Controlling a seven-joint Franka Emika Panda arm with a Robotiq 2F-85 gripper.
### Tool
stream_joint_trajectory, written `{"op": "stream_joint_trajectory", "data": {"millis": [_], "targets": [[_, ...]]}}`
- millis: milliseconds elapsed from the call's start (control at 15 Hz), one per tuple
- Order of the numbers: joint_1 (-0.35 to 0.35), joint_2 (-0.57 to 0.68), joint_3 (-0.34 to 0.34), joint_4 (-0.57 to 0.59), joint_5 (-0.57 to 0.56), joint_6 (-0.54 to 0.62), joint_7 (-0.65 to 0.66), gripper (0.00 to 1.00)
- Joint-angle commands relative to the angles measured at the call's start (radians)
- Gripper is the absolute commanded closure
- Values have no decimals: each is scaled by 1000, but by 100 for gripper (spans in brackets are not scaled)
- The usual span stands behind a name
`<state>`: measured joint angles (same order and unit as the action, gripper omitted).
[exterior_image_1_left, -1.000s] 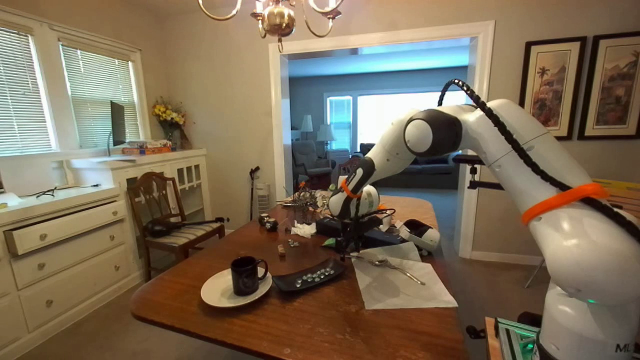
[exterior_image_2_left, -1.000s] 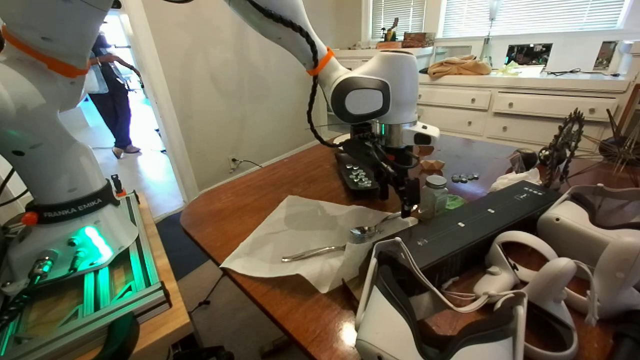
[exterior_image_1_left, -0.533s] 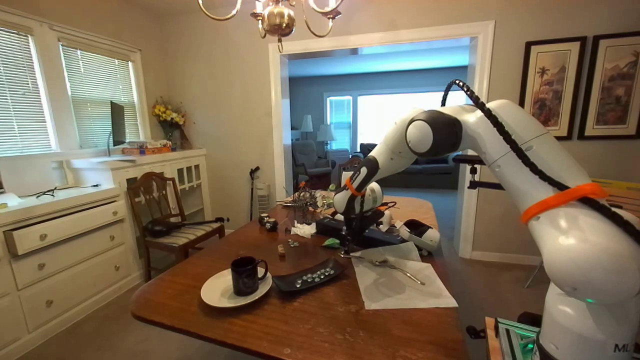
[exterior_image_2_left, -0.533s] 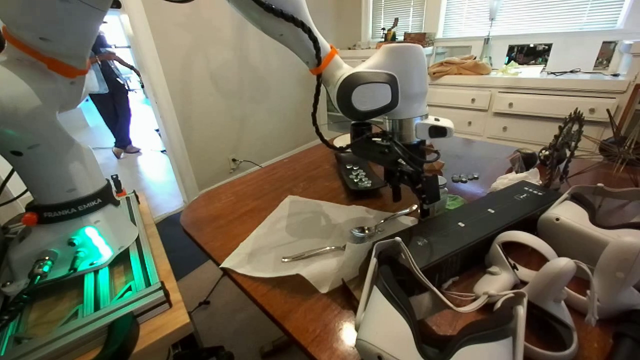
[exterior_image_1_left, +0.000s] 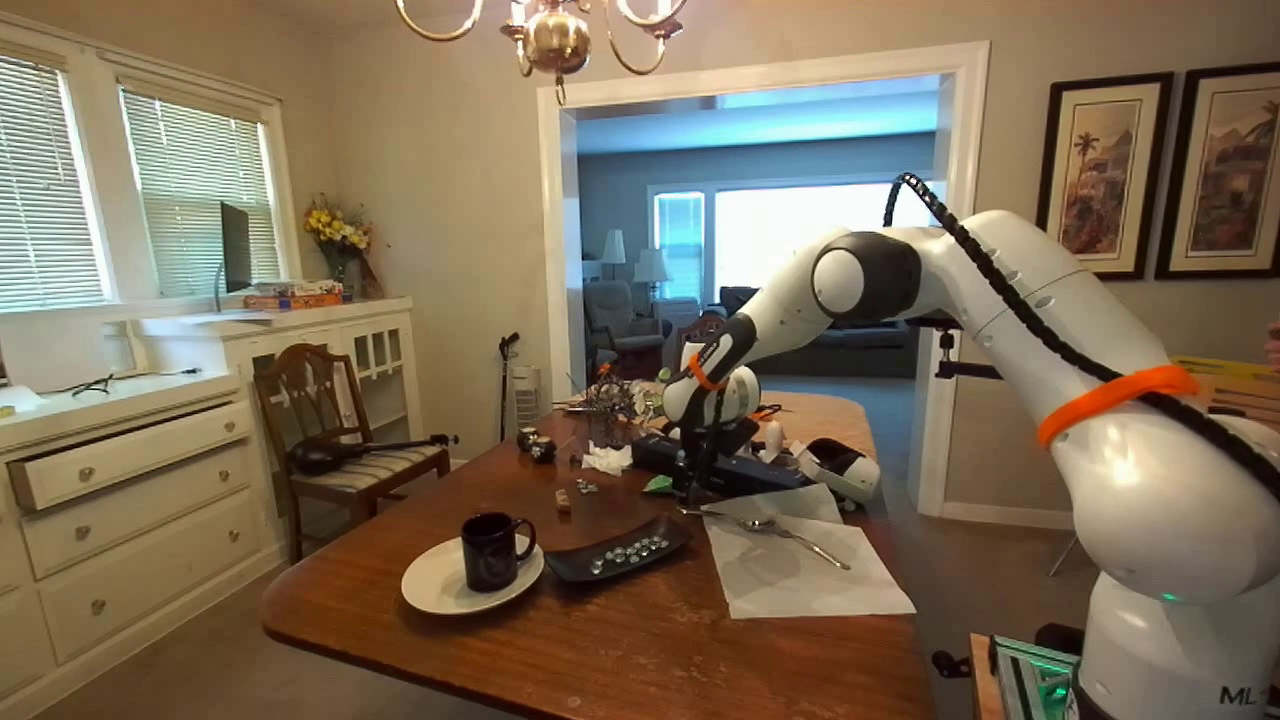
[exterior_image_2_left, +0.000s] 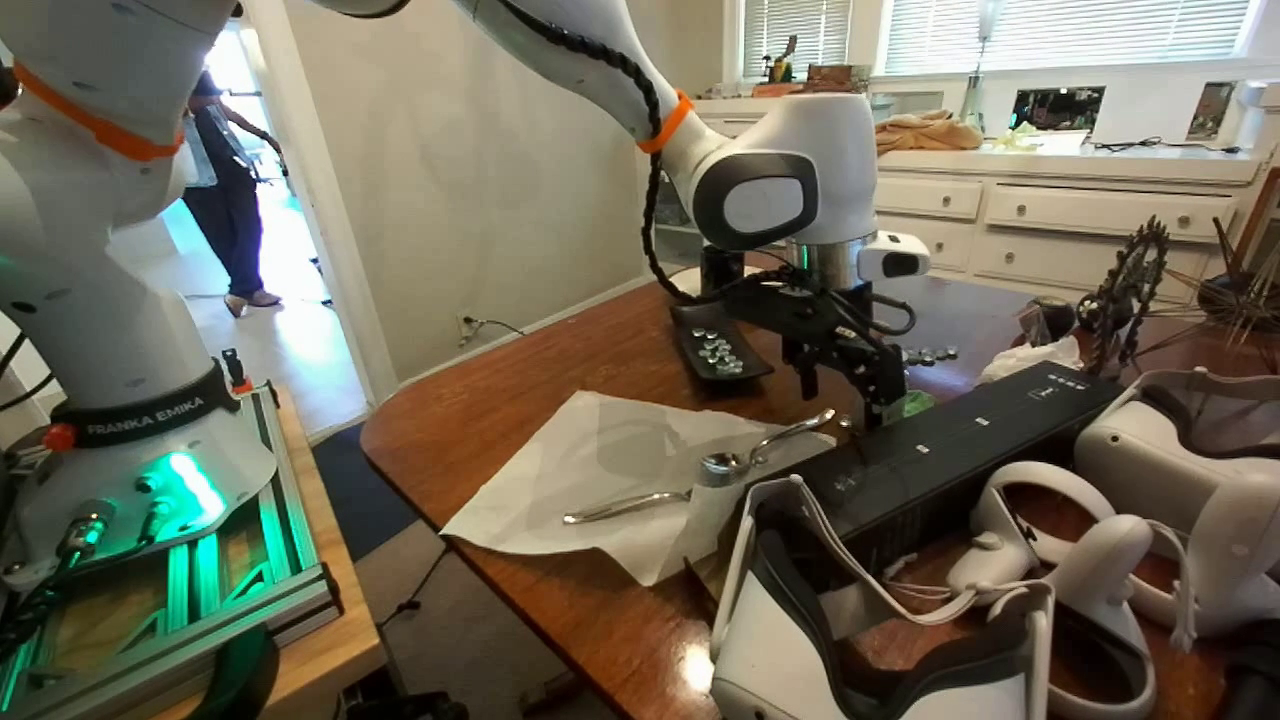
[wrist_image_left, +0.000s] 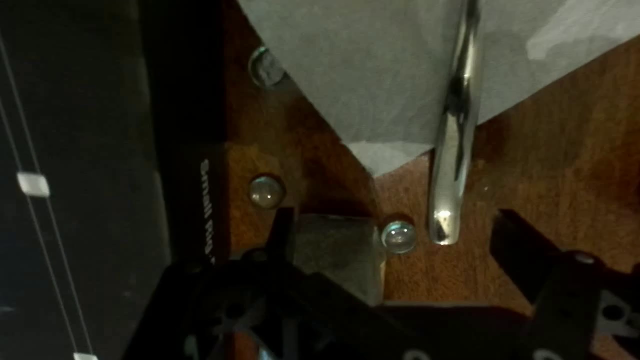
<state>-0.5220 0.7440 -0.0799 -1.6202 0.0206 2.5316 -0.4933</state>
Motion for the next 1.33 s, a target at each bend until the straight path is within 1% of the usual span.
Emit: {"op": "stream_joint_trajectory", "data": {"millis": [0, 200, 333, 400, 733, 867, 933, 1000, 1067, 1267], "targets": [[-40, 73, 47, 86, 20, -26, -80, 0], [-47, 99, 76, 105, 16, -42, -125, 0], [-32, 95, 81, 92, 11, -50, -129, 0], [-30, 80, 87, 68, 12, -45, -140, 0], [1, 35, 58, -10, 2, -23, -102, 0], [-2, 13, 52, -39, 11, -36, -89, 0], [-13, 2, 54, -53, 26, -53, -77, 0], [-25, -7, 59, -69, 39, -46, -76, 0], [-57, -4, 78, -66, 70, -56, -96, 0], [-114, 1, 102, -61, 139, -56, -133, 0]]}}
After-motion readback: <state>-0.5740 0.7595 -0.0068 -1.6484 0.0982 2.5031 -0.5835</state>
